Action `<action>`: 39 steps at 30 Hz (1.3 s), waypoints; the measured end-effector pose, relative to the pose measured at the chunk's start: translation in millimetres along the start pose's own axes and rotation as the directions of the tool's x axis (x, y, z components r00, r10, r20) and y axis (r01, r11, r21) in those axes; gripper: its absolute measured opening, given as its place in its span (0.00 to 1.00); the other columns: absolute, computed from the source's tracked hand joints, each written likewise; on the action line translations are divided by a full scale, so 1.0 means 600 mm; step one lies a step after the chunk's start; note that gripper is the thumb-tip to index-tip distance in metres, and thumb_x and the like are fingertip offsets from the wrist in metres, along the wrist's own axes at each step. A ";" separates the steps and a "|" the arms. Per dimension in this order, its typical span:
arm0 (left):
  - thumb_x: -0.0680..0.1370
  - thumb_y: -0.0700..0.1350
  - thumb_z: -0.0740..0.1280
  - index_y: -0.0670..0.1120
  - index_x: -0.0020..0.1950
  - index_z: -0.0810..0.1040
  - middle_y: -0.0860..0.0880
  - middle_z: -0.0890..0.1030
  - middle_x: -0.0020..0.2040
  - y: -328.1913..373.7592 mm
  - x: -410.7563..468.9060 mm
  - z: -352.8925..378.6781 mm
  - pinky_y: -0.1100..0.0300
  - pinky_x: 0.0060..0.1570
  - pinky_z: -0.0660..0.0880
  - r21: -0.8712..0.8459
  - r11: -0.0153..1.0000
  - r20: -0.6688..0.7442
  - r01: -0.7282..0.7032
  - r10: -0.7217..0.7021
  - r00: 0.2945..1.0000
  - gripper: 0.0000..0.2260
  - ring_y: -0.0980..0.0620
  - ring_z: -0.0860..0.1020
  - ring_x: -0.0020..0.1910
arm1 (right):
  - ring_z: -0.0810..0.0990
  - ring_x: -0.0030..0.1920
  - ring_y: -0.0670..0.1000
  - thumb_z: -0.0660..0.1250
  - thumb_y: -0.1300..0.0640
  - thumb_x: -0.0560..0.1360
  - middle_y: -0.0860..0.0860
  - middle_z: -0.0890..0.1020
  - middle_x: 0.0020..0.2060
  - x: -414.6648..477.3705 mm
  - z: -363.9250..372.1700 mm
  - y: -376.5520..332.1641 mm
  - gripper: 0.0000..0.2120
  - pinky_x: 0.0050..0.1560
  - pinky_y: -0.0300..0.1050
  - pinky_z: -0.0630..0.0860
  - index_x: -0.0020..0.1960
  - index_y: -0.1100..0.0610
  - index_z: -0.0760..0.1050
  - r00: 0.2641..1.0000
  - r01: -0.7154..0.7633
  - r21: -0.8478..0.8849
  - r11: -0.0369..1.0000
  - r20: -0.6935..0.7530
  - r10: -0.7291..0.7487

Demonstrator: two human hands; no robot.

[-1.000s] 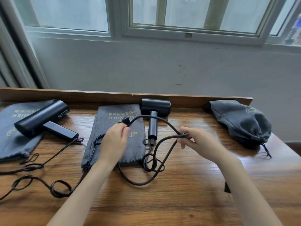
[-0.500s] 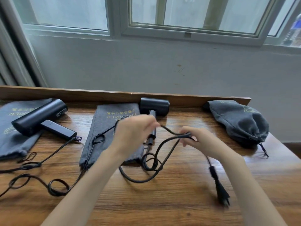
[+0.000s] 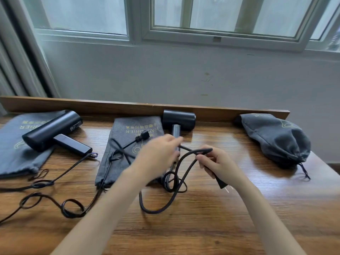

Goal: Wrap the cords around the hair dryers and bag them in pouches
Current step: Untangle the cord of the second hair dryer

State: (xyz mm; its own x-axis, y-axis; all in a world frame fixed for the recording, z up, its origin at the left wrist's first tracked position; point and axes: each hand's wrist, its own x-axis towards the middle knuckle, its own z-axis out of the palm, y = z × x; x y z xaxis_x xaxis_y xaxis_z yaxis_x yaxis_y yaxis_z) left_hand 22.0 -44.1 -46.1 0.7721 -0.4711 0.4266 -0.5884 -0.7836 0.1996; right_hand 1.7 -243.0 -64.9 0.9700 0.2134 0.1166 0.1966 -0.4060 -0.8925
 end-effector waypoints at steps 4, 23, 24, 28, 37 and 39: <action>0.79 0.53 0.54 0.45 0.54 0.78 0.47 0.80 0.44 0.033 0.016 0.027 0.51 0.42 0.74 -0.042 0.984 0.042 -0.171 0.173 0.984 0.18 0.45 0.78 0.45 | 0.71 0.25 0.45 0.62 0.63 0.78 0.47 0.76 0.28 -0.004 0.006 0.003 0.06 0.24 0.37 0.67 0.44 0.55 0.74 1.000 0.023 0.029 0.999 0.004 -0.023; 0.80 0.42 0.59 0.48 0.42 0.76 0.53 0.71 0.29 -0.069 -0.009 -0.013 0.63 0.27 0.61 -0.612 0.712 -0.238 0.343 -0.580 0.779 0.09 0.60 0.67 0.26 | 0.84 0.38 0.44 0.58 0.62 0.79 0.49 0.84 0.35 -0.029 -0.026 0.017 0.12 0.38 0.37 0.78 0.43 0.53 0.77 0.909 -0.016 0.133 0.991 -0.411 0.070; 0.80 0.41 0.58 0.47 0.43 0.76 0.52 0.69 0.29 -0.078 -0.005 -0.022 0.64 0.27 0.60 -0.658 0.672 -0.230 0.339 -0.608 0.760 0.10 0.60 0.66 0.25 | 0.83 0.39 0.43 0.58 0.63 0.79 0.47 0.84 0.33 -0.037 -0.029 0.027 0.12 0.40 0.38 0.77 0.43 0.52 0.77 0.944 -0.059 0.043 0.997 -0.321 0.070; 0.80 0.36 0.53 0.46 0.52 0.76 0.51 0.68 0.30 -0.050 0.038 -0.036 0.69 0.23 0.58 -0.853 0.455 -0.107 0.255 -0.631 0.768 0.12 0.61 0.63 0.21 | 0.80 0.52 0.44 0.59 0.61 0.79 0.42 0.85 0.41 -0.062 -0.049 0.031 0.14 0.54 0.41 0.74 0.48 0.43 0.76 0.984 -0.163 -0.249 0.955 0.035 0.177; 0.80 0.31 0.48 0.40 0.62 0.69 0.49 0.74 0.37 0.090 0.152 -0.064 0.60 0.38 0.73 -0.768 -0.623 0.461 0.149 -0.376 0.804 0.16 0.60 0.74 0.21 | 0.59 0.68 0.33 0.67 0.64 0.72 0.40 0.64 0.69 -0.082 -0.069 -0.071 0.34 0.64 0.21 0.53 0.72 0.46 0.58 0.992 0.085 -0.404 0.911 -0.051 -0.116; 0.80 0.31 0.48 0.41 0.50 0.70 0.50 0.72 0.37 0.114 0.164 -0.058 0.54 0.53 0.70 -0.683 -0.720 0.487 0.123 -0.324 0.811 0.13 0.59 0.75 0.20 | 0.64 0.67 0.34 0.69 0.48 0.71 0.40 0.68 0.68 -0.075 -0.038 -0.095 0.30 0.68 0.29 0.59 0.69 0.46 0.62 0.993 0.119 -0.246 0.962 0.048 -0.111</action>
State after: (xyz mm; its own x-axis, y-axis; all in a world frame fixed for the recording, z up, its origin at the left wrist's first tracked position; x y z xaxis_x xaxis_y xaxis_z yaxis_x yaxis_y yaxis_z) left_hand 49.4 -130.1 40.5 0.9336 -0.3260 -0.1486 0.3547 0.7829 0.5111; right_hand -49.8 -249.8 -9.3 0.9342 0.2998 0.1934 0.3399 -0.5833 -0.7377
